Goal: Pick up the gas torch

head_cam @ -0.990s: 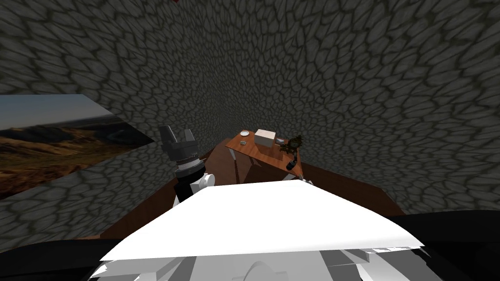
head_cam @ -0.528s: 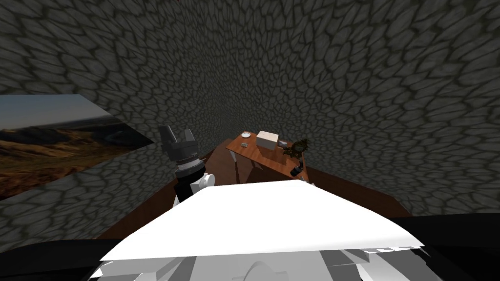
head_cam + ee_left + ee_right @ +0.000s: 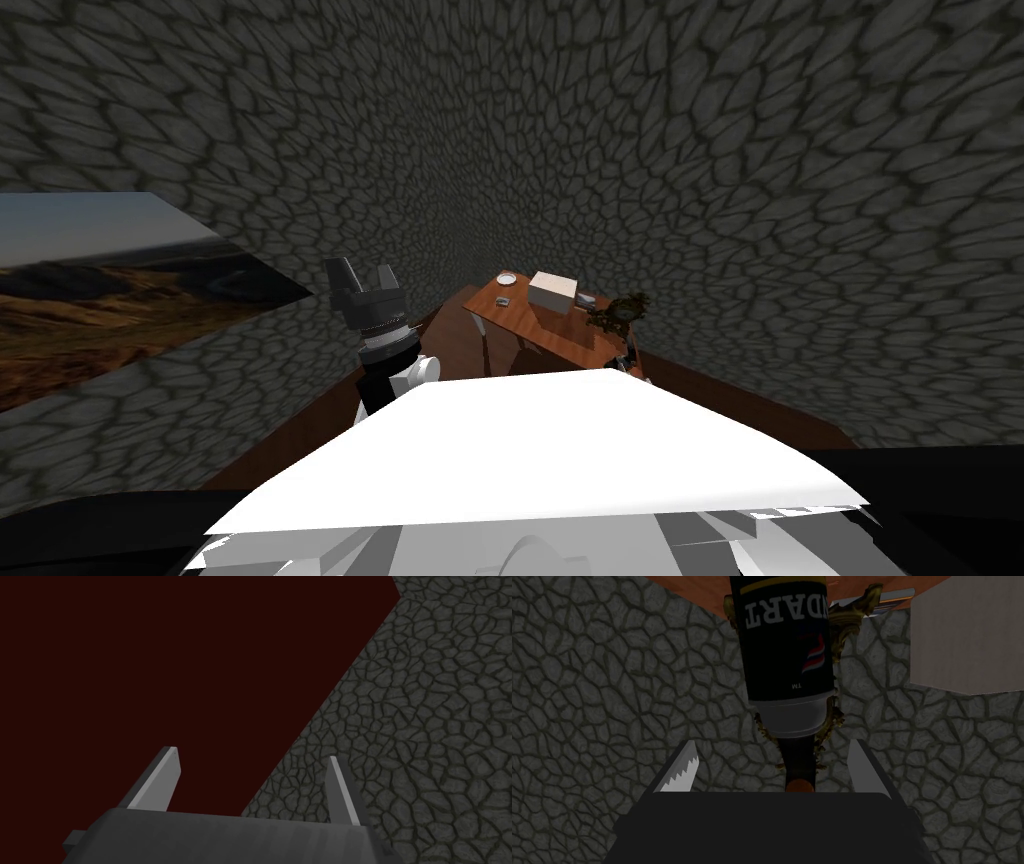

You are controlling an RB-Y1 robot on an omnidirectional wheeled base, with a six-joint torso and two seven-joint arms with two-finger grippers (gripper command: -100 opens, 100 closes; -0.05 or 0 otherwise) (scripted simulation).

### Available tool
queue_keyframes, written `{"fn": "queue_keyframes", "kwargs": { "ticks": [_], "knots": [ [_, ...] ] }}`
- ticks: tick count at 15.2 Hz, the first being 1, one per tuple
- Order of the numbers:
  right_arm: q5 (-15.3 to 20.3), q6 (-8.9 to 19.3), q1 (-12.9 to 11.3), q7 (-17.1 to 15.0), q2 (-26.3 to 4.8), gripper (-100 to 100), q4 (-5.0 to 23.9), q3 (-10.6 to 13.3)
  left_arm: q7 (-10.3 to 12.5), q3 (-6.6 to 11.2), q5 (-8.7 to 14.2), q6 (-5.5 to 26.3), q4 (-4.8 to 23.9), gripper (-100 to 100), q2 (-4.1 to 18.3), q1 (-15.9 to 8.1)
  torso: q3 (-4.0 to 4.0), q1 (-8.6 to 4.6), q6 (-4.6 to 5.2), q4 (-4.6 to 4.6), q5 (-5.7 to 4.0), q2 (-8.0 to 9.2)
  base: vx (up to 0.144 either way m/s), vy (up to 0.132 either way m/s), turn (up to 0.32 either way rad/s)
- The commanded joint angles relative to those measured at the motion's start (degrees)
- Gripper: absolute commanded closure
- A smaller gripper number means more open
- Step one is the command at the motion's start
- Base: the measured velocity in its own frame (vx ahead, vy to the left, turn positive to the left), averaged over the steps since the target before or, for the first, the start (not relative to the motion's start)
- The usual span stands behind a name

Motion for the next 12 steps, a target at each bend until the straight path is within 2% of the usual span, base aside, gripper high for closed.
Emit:
{"fn": "queue_keyframes", "kwargs": {
  "ticks": [1, 3, 4, 5, 8, 9, 11, 12],
  "knots": [
    [-0.05, -0.28, -1.07, 2.28, -0.4, -100, 2.01, -0.77, 0.0, 0.0, 0.0, 0.0, 0.0, 0, 0.0, 0.0, 0.0, 0.0, 0.0, 0.0, 0.0, 0.0, 0.14, -0.017, 0.052],
    [-0.05, -0.28, -1.07, 2.28, -0.4, -100, 2.01, -0.77, 0.0, 0.0, 0.0, 0.0, 0.0, 0, 0.0, 0.0, 0.02, -0.07, 0.01, 0.0, -0.01, 0.05, 0.1, -0.023, 0.014],
    [-0.06, 0.2, -0.65, 2.13, -0.27, -100, 1.11, -0.71, 0.0, 0.0, 0.0, 0.0, 0.0, 0, 0.0, 0.0, 0.07, -0.06, 0.02, 0.02, -0.02, 0.14, 0.044, -0.005, 0.003],
    [2.81, 0.48, -0.51, 0.86, 1.56, -100, -1.5, 0.24, 0.0, 0.0, 0.0, 0.0, 0.0, 0, 0.0, -0.01, 0.14, -0.02, 0.03, 0.04, -0.01, 0.28, 0.075, -0.065, -0.312],
    [6.01, 0.48, -0.51, 0.86, 1.56, -100, -1.59, 0.24, 0.0, 0.02, 0.0, 0.0, 0.0, 0, 0.01, 0.01, 0.14, -0.29, 0.12, 0.03, -0.07, 0.27, 0.078, -0.078, -0.423],
    [7.48, 0.91, -0.24, -0.49, 3.42, -100, -4.22, 1.19, 0.0, 0.01, 0.0, 0.0, 0.0, 0, 0.01, 0.0, 0.18, -0.25, 0.07, 0.05, -0.07, 0.34, 0.092, -0.085, -0.392],
    [9.98, 0.91, -0.24, -0.49, 3.42, -100, -4.54, 1.19, 0.0, 0.02, 0.0, 0.0, 0.0, 0, 0.01, 0.01, 0.13, -0.33, 0.11, 0.03, -0.08, 0.24, 0.104, -0.076, -0.473],
    [11.27, 0.91, -0.24, -0.49, 3.42, -100, -4.54, 1.19, 0.0, 0.02, 0.0, 0.0, 0.0, 0, 0.01, 0.01, 0.13, -0.3, 0.09, 0.03, -0.08, 0.25, 0.053, -0.04, -0.183]
  ]
}}
